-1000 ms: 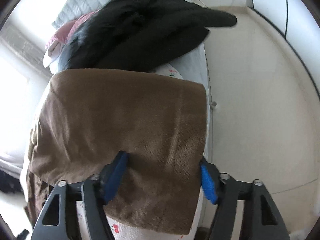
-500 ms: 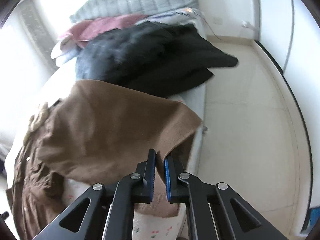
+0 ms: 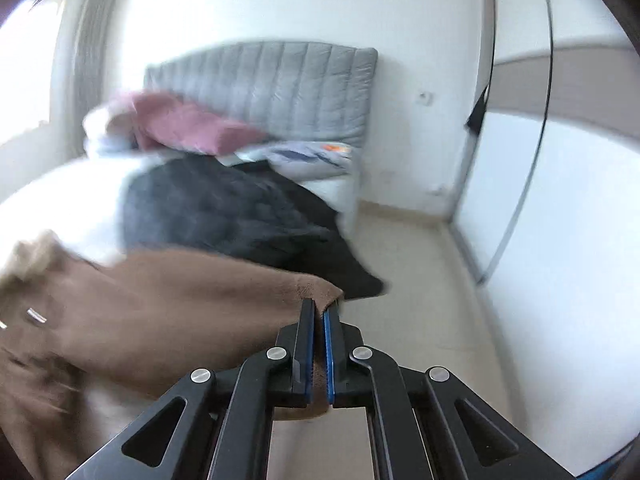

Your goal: Fold large clothes

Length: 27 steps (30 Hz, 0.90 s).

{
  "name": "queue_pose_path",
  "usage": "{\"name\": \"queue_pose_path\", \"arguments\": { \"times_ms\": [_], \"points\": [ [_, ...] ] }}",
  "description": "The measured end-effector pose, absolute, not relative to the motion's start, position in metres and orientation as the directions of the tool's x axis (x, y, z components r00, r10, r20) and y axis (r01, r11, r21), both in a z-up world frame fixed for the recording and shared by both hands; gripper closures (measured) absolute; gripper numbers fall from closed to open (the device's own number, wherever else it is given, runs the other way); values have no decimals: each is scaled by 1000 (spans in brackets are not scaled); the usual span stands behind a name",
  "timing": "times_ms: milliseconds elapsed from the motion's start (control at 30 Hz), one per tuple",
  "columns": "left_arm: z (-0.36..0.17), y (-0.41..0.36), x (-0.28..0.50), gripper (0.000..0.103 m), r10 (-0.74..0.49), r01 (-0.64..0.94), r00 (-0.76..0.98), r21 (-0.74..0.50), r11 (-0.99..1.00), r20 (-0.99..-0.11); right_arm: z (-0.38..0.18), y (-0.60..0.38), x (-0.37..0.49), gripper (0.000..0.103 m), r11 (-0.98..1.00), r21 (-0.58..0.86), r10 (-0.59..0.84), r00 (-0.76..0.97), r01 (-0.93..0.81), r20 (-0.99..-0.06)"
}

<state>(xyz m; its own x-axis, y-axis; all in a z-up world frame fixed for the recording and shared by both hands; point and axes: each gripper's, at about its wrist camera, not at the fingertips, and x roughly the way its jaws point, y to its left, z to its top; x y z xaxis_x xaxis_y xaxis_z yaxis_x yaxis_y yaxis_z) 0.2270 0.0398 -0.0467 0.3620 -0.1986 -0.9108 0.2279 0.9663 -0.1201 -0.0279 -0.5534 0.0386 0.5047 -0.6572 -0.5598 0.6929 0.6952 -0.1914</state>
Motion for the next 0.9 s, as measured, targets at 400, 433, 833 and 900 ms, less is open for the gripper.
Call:
{"name": "queue_pose_path", "arguments": {
  "times_ms": [400, 433, 833, 900],
  "points": [
    [-40, 104, 220, 17, -83, 151, 402, -23, 988, -912, 22, -559, -32, 47, 745, -48, -499, 507, 666, -703],
    [-39, 109, 219, 17, -74, 142, 405, -17, 990, -911, 22, -553, -33, 45, 768, -35, -471, 527, 639, -708],
    [-29, 187, 124, 17, -28, 158, 449, 49, 986, -893, 48, -414, -87, 24, 973, 75, -91, 660, 219, -746],
    [-34, 194, 103, 17, -26, 185, 460, 67, 980, -888, 41, -385, -102, 23, 987, 51, -59, 644, 152, -763]
  ]
}}
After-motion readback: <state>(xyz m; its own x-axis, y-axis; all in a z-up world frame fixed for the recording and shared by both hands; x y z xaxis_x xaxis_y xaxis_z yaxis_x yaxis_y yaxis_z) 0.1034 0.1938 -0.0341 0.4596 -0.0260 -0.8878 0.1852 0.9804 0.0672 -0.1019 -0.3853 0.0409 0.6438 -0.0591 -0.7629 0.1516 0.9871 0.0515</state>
